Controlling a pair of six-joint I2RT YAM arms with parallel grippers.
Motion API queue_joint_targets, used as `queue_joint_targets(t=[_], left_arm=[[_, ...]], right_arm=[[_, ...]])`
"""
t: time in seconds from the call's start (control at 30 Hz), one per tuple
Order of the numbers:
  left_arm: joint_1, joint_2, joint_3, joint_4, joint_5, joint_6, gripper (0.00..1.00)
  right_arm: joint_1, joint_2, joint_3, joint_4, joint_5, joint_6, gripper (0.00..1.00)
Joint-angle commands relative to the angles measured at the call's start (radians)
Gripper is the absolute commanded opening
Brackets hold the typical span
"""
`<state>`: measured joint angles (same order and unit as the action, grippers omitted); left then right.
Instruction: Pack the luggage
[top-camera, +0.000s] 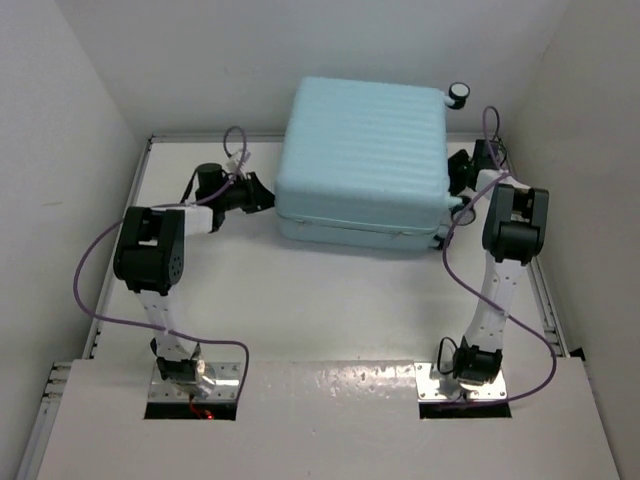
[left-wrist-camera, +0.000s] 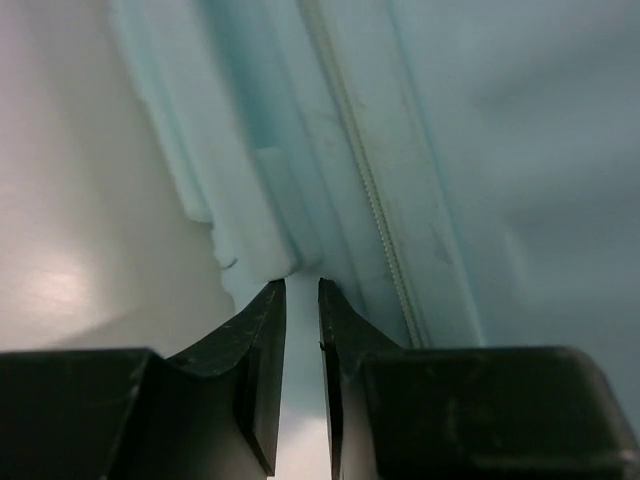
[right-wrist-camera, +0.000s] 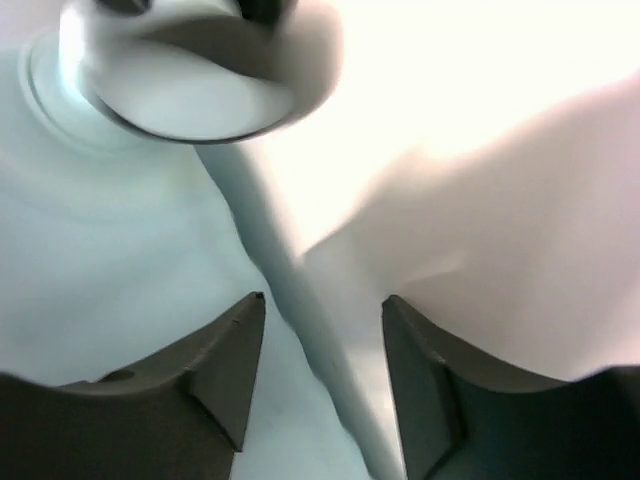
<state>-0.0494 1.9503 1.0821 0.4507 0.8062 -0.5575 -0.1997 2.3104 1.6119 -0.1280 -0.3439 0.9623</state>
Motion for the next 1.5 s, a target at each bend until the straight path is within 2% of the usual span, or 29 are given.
queue_joint_targets(t=[0.0, 0.1, 0.23, 0.3, 0.33, 0.37, 0.47, 0.5, 0.57, 0.7, 0.77, 0.93, 1.1, 1.23, 1.33, 1.47], left_arm=[[-0.280, -0.100, -0.096, -0.014, 0.344, -0.041, 0.24], [-0.280, -0.143, -0.152, -0.064, 0.334, -0.030, 0.26], [-0.241, -0.243, -0.177, -0.153, 0.266, -0.018, 0.35], [-0.181, -0.283, -0.188, -0.199, 0.159, -0.003, 0.41], [-0.152, -0.301, -0.188, -0.269, 0.112, 0.007, 0.42], [-0.091, -0.344, -0.188, -0.302, 0.002, 0.016, 0.44], [-0.006, -0.408, -0.168, -0.386, -0.146, 0.050, 0.48], [0.037, -0.439, -0.136, -0.412, -0.250, 0.060, 0.50], [0.092, -0.449, -0.094, -0.467, -0.359, 0.061, 0.52], [0.128, -0.407, -0.031, -0.547, -0.387, 0.093, 0.53], [0.138, -0.407, -0.031, -0.547, -0.387, 0.093, 0.53], [0.170, -0.407, -0.053, -0.635, -0.473, 0.111, 0.52], [0.272, -0.519, -0.117, -0.558, -0.342, 0.111, 0.53], [0.327, -0.640, -0.131, -0.524, -0.331, 0.134, 0.58], [0.327, -0.651, -0.081, -0.546, -0.421, 0.177, 0.58], [0.274, -0.521, 0.018, -0.563, -0.441, 0.165, 0.58]], right_arm=[[0.189, 0.006, 0.042, 0.191, -0.345, 0.084, 0.56], [0.192, 0.000, 0.036, 0.229, -0.401, 0.098, 0.57], [0.262, 0.004, 0.062, 0.251, -0.431, 0.099, 0.59], [0.275, 0.004, 0.071, 0.254, -0.431, 0.096, 0.61], [0.295, 0.004, 0.074, 0.254, -0.431, 0.095, 0.61], [0.308, 0.000, 0.075, 0.246, -0.432, 0.090, 0.61], [0.342, -0.008, 0.074, 0.228, -0.431, 0.079, 0.61], [0.355, -0.014, 0.065, 0.225, -0.428, 0.073, 0.62], [0.390, -0.026, 0.051, 0.211, -0.414, 0.061, 0.63], [0.430, -0.029, 0.051, 0.197, -0.400, 0.047, 0.67], [0.447, -0.026, 0.071, 0.176, -0.386, 0.035, 0.72], [0.444, -0.051, 0.077, 0.154, -0.363, 0.004, 0.74], [0.401, -0.100, 0.065, 0.131, -0.346, -0.072, 0.74], [0.365, -0.102, 0.109, 0.093, -0.331, -0.140, 0.74], [0.341, -0.065, 0.230, 0.065, -0.300, -0.161, 0.74], [0.345, 0.085, 0.449, 0.004, -0.290, -0.168, 0.74]])
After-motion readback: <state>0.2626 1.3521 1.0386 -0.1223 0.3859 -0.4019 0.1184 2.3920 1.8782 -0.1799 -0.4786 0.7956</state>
